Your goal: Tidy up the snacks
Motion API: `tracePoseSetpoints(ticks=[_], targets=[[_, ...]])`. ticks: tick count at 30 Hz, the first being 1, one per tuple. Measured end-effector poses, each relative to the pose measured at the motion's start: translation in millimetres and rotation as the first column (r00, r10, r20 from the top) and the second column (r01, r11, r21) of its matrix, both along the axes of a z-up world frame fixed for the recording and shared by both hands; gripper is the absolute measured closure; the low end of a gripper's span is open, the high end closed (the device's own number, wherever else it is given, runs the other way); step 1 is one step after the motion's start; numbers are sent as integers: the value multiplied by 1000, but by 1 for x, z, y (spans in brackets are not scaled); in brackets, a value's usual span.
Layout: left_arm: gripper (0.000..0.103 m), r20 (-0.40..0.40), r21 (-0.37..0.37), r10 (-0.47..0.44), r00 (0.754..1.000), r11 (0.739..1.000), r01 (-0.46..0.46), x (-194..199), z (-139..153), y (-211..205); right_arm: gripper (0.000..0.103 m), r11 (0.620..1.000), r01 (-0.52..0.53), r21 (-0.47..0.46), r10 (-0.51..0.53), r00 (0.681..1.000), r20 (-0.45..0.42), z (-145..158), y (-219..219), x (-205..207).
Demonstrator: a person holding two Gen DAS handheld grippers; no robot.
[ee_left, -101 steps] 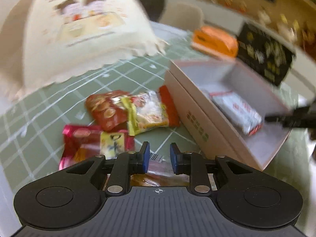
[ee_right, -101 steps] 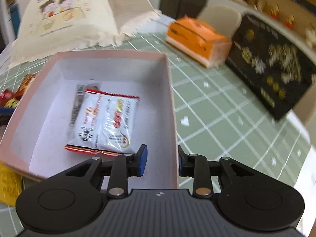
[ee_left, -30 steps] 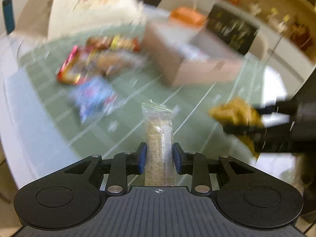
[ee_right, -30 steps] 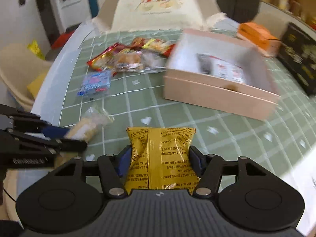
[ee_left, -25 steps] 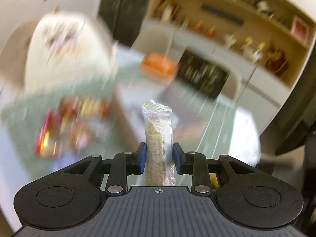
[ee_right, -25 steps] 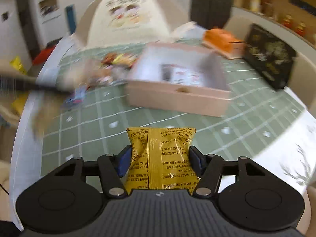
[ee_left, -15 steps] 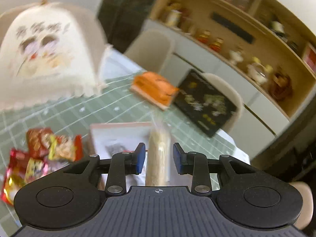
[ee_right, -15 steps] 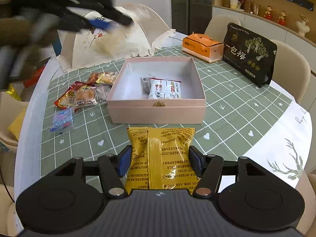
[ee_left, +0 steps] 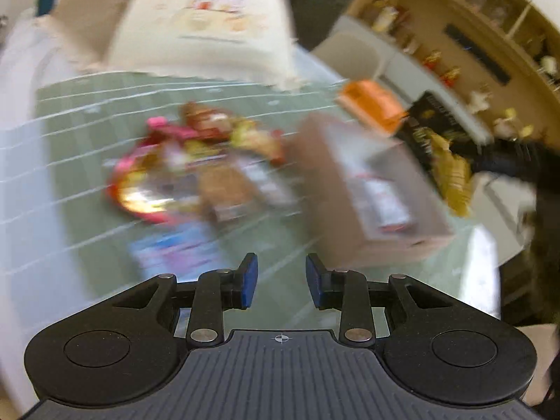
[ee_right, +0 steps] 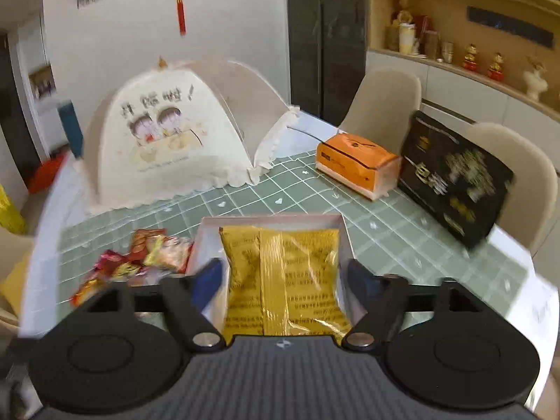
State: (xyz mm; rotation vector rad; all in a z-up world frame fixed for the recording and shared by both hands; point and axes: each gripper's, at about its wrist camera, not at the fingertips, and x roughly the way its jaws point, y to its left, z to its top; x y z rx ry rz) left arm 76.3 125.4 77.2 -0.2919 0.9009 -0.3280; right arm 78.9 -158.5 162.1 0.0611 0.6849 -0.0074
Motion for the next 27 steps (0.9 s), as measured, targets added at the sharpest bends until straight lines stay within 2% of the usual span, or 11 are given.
tracePoseSetpoints(ticks=[3, 8, 11, 12, 13, 17, 18, 20, 24, 27], targets=[[69, 5, 74, 41, 999, 996, -42, -6, -12, 29, 21, 999, -34, -22, 32, 997, -68, -5, 23, 44], [69, -32, 16, 95, 995, 995, -94, -4, -31, 63, 21, 972, -176, 155, 198, 971, -138, -20, 91, 97], [69, -22, -1, 104, 994, 995, -104, -1, -33, 83, 21, 962, -186, 201, 228, 950, -211, -44, 138, 144], [69, -18, -5, 110, 994, 994, -110, 0, -33, 91, 29, 968, -174, 182, 212, 953, -218, -52, 151, 159], [69, -16, -12, 114, 993, 993, -115, 1, -33, 98, 44, 974, -171, 146, 200, 956, -216, -59, 165, 173], [69, -31, -61, 111, 993, 992, -113, 6, -38, 111, 65, 989, -148, -26, 137, 959, -249, -96, 195, 212], [69, -36, -67, 110, 993, 991, -112, 8, -41, 112, 71, 989, -144, -39, 128, 955, -268, -104, 197, 218], [69, -48, -80, 110, 993, 990, -114, 9, -45, 114, 73, 994, -110, -15, 102, 956, -276, -107, 188, 215], [69, -57, -101, 103, 993, 989, -109, 10, -47, 110, 74, 975, -132, 179, 187, 921, -343, -109, 171, 188], [69, -61, -99, 95, 994, 990, -100, 12, -46, 104, 74, 954, -166, 249, 252, 895, -369, -115, 171, 147]])
